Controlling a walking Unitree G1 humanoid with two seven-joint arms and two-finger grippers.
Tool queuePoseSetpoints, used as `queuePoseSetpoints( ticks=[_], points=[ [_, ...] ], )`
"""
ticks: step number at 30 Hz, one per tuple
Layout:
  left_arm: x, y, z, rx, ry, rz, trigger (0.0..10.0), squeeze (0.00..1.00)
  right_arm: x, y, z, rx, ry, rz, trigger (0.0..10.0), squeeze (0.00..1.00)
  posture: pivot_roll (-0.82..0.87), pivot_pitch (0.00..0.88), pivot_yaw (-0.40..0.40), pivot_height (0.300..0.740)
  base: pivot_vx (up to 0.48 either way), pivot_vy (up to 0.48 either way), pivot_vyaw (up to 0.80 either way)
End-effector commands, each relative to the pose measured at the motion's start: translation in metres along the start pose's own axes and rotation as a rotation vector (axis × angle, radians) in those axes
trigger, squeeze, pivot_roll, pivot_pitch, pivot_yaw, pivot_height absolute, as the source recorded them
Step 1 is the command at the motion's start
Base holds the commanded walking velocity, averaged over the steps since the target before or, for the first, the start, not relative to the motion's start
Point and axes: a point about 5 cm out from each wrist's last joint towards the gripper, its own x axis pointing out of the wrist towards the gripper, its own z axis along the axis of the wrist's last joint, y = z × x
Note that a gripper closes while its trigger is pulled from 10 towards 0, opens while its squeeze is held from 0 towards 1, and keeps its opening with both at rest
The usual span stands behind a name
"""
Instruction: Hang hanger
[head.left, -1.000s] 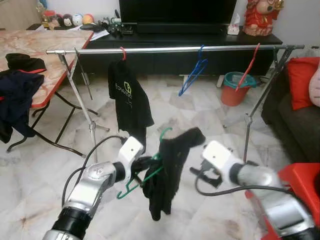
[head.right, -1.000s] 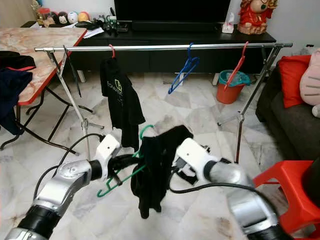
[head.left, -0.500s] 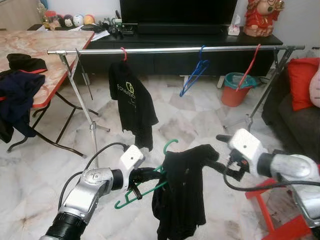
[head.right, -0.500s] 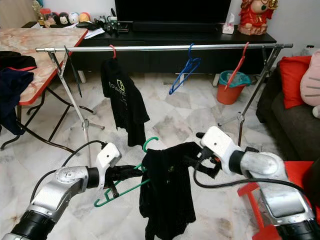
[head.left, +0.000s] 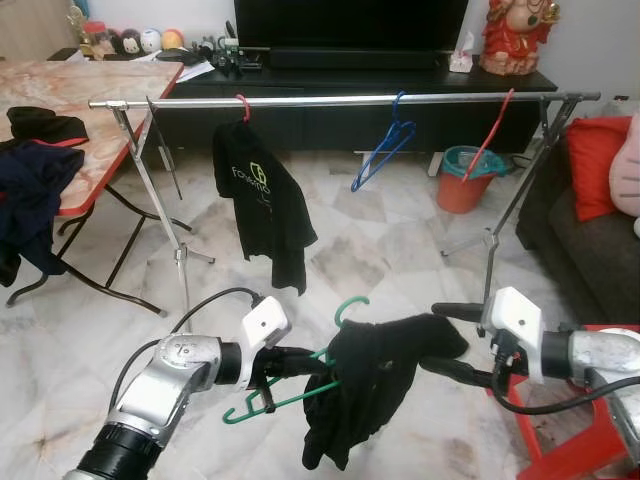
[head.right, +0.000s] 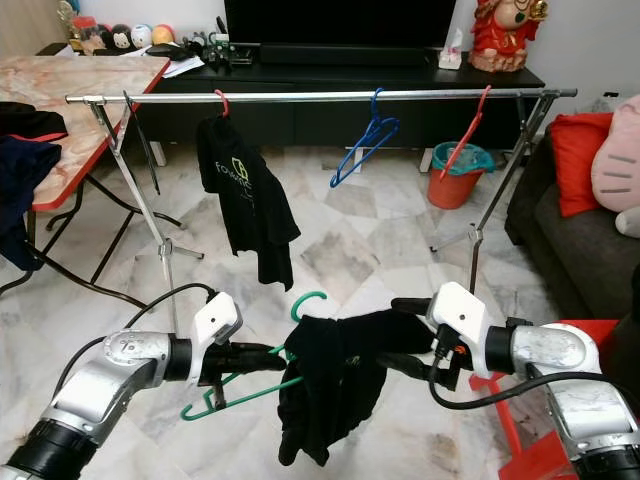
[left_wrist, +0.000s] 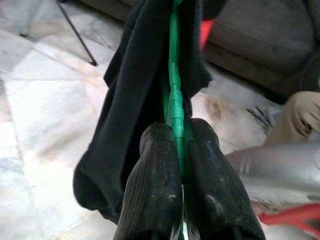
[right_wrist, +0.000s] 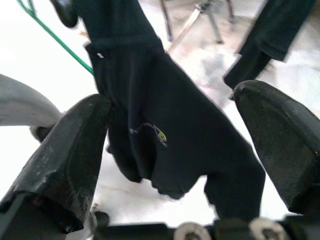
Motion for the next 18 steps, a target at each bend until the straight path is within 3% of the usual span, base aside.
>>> queuePoseSetpoints(
  ticks=[1,10,18],
  points=[
    [0.002,-0.004,0.011,0.062,-0.023,-0.049,10.0,0.0,-0.008,-0.005,0.003,-0.036,0.007,0.018,10.0,0.0,-0.15,0.0,-0.056,0.74,0.0,0.0,0.0],
    [0.005,-0.012,0.011,0.085,0.002,-0.142,10.0,0.0,-0.01,0.001,0.006,-0.066,-0.006,0.189,10.0,0.0,-0.15,0.0,-0.079,0.74,0.0,0.0,0.0],
    [0.009,-0.018,0.018,0.106,0.002,-0.216,10.0,0.0,0.008,0.015,-0.001,-0.082,0.005,0.316,10.0,0.0,-0.15,0.0,-0.082,0.74,0.0,0.0,0.0]
  ],
)
